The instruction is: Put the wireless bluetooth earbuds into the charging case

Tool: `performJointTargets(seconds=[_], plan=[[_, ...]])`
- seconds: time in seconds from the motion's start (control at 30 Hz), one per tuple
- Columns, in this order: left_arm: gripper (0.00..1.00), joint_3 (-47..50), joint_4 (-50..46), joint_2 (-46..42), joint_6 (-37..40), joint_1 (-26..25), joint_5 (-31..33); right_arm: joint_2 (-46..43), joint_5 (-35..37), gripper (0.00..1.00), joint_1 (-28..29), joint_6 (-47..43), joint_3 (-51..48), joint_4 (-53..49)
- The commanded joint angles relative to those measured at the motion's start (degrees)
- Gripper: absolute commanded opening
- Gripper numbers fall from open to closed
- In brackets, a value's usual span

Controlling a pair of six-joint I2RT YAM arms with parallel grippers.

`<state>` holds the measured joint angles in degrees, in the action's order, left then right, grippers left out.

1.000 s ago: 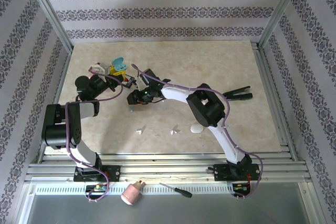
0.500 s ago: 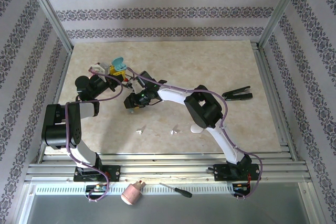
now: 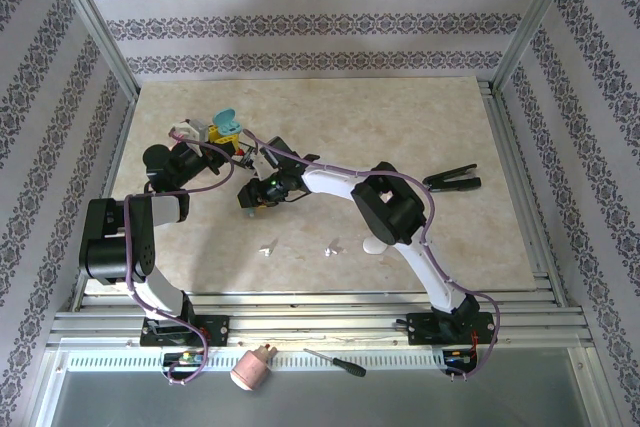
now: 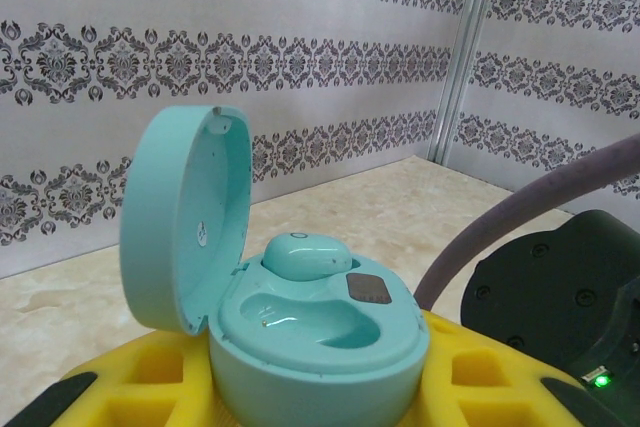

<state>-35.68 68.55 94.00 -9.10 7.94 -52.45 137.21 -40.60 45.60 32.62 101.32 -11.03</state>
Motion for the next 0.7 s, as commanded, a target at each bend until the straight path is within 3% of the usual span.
performJointTargets(seconds=[0.0,0.47,0.67], plan=[[0.25,-0.4,1.62,-1.4,-0.83,0.58,-1.1,-1.98,-0.96,0.4,0.44,-0.66,-2.25,-1.14],[0.25,-0.18,1.85,-1.67,-0.82,0.58,-1.1,-4.57,-1.68,0.38,0.87,-0.19,-5.59,0.91],[0.25,-0.12,2.64,-1.42,-1.27,0.59,-1.17,-4.94,-1.65,0.33,1.37,-0.55,-5.28,0.51]])
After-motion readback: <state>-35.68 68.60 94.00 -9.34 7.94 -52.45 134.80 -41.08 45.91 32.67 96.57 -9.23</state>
